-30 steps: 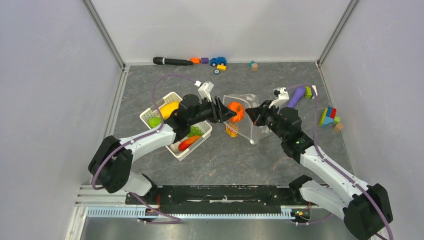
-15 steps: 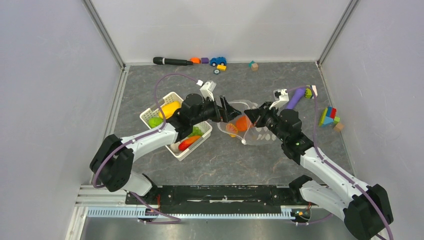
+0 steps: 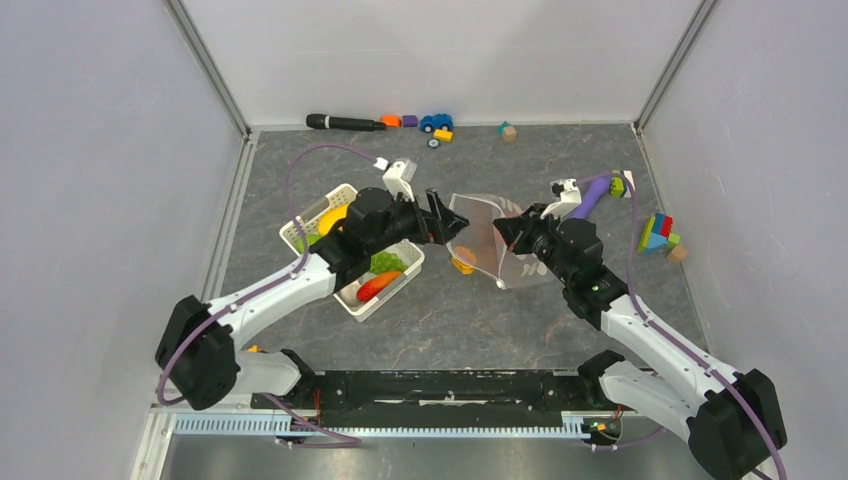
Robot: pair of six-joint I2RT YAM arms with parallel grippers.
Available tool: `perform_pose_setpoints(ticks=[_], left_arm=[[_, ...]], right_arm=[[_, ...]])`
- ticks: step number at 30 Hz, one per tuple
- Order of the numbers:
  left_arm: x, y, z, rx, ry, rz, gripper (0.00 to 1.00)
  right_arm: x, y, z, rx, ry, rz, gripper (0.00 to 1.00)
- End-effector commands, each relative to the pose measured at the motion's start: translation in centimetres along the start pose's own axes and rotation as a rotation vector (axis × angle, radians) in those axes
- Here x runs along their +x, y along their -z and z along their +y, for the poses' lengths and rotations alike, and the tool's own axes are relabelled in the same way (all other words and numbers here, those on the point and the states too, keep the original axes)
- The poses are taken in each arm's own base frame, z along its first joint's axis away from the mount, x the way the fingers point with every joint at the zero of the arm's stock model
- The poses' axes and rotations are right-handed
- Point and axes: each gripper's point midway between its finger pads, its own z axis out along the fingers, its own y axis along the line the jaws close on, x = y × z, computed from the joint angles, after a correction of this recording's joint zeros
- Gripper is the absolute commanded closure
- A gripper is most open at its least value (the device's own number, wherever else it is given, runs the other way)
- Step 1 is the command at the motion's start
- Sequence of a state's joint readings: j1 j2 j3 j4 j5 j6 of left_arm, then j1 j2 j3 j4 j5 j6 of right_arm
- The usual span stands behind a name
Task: Place the food in the zip-top bag and seal the zipper
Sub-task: Pick up the fake vegetable from the bin.
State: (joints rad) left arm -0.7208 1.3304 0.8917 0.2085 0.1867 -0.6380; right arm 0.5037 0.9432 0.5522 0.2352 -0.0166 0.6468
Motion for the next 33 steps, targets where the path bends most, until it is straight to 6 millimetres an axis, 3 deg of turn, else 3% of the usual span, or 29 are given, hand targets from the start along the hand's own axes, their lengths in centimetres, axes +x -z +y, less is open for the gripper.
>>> perform_pose_setpoints(ticks=[1,7,12,17,26,33], left_arm=[[-2.7,3.2,4.2,-0.308,-0.047,-0.101,0.0],[-4.4,8.7,11.2,-0.75,-0.024,-0.201,0.0],[-5.0,10.8,15.5,-0.848,0.03,-0.196,0.0],[-4.3,12.0,19.9,-0.908,0.095,-0.128,0.0],[-1.9,12.2,20.4,-0.925,0.181,0.059,0.0],[3.0,14.3,20.4,-0.957,0.25,0.175,0.0]], right_arm=[[-2.3,0.2,0.0,0.032,0.028,-0.067,1.0],[-2.2,0.3,-1.4,0.096,0.06,-0.07,1.0],[-2.2,0.3,-1.9,0.124,0.077,-0.071,1.0],[-1.8,0.3,-2.3,0.136,0.079,-0.063,1.0],[-1.9,0.2,-3.2,0.194,0.111,-0.04,1.0],[-0.9,0.5,-4.5,0.241,0.135,-0.009,1.0]])
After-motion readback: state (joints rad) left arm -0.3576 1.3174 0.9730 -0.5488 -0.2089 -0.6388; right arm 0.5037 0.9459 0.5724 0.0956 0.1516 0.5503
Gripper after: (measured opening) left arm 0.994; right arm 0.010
